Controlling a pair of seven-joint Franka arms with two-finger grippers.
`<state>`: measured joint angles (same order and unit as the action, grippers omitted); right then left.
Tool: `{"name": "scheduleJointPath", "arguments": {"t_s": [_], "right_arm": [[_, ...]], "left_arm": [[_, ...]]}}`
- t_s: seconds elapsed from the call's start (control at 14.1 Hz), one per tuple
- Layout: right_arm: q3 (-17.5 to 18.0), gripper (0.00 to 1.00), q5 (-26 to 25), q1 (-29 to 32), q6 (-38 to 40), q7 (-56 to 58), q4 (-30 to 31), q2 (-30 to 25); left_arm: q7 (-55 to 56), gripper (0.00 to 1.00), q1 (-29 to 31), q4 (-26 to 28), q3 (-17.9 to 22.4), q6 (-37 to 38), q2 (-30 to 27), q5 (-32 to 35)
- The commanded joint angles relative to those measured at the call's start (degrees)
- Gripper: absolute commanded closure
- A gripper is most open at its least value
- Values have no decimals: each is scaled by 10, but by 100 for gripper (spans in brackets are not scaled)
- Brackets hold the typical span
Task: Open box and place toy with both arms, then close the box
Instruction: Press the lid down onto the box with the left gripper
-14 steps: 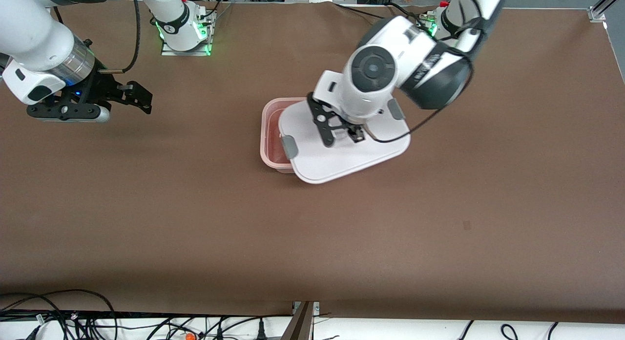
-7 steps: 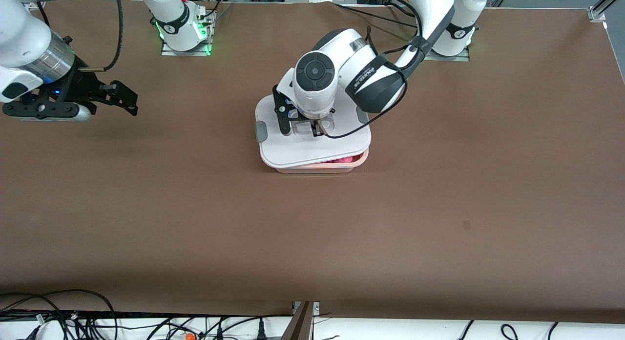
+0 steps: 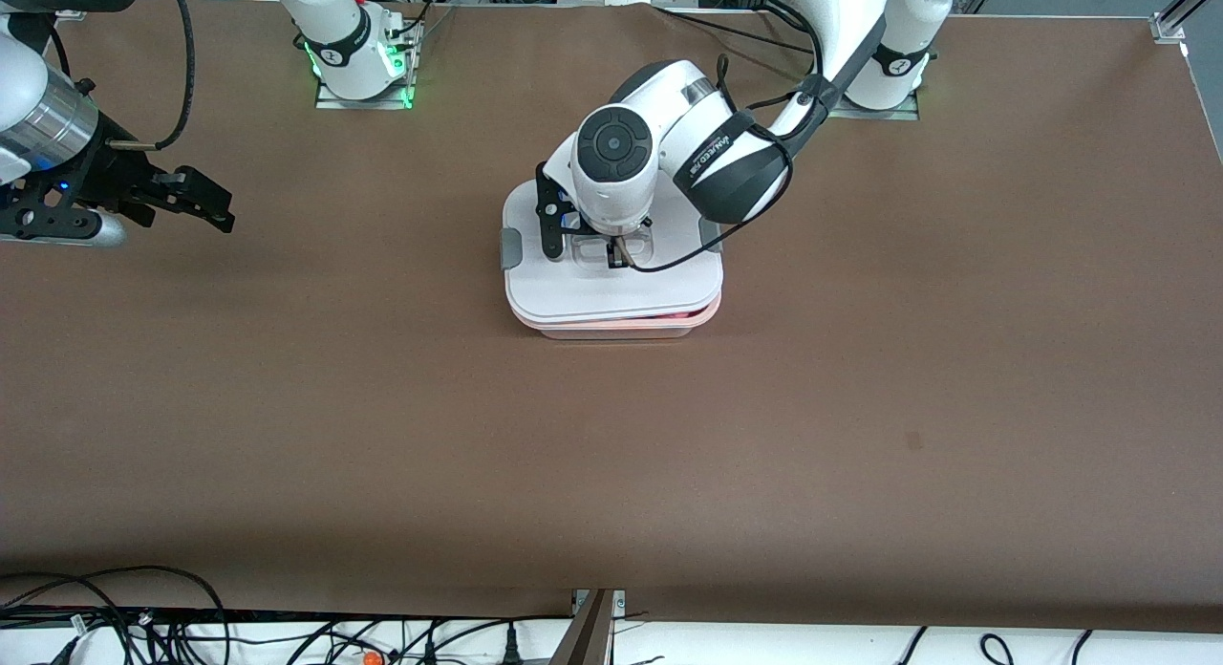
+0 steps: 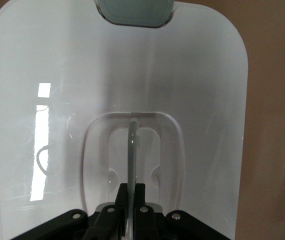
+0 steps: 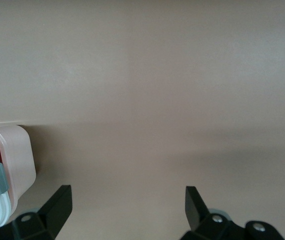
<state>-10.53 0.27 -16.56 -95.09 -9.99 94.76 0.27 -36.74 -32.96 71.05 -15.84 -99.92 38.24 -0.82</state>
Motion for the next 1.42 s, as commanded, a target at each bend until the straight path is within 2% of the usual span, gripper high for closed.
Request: {"name": "scheduleJointPath", "arguments": {"t_s": [0.0, 0.43, 0.57, 0.85, 1.35], "right_arm": [[3, 0, 0, 0, -1, 2, -5, 0], [5, 0, 2, -3, -2, -4, -12, 8], [5, 0, 3, -2, -3, -4, -15, 9], [6, 0, -2, -3, -7, -4, -27, 46], [6, 0, -4, -4, 0, -4, -47, 50]], "left_arm": [[-15, 100, -3, -1, 4, -4, 7, 10], [-48, 100, -1, 1, 5, -33, 15, 22], [-49, 100, 0, 1, 5, -33, 18, 22], [-69, 100, 3, 1, 6, -33, 19, 23], [-80, 100, -1, 1, 6, -33, 19, 23]]}}
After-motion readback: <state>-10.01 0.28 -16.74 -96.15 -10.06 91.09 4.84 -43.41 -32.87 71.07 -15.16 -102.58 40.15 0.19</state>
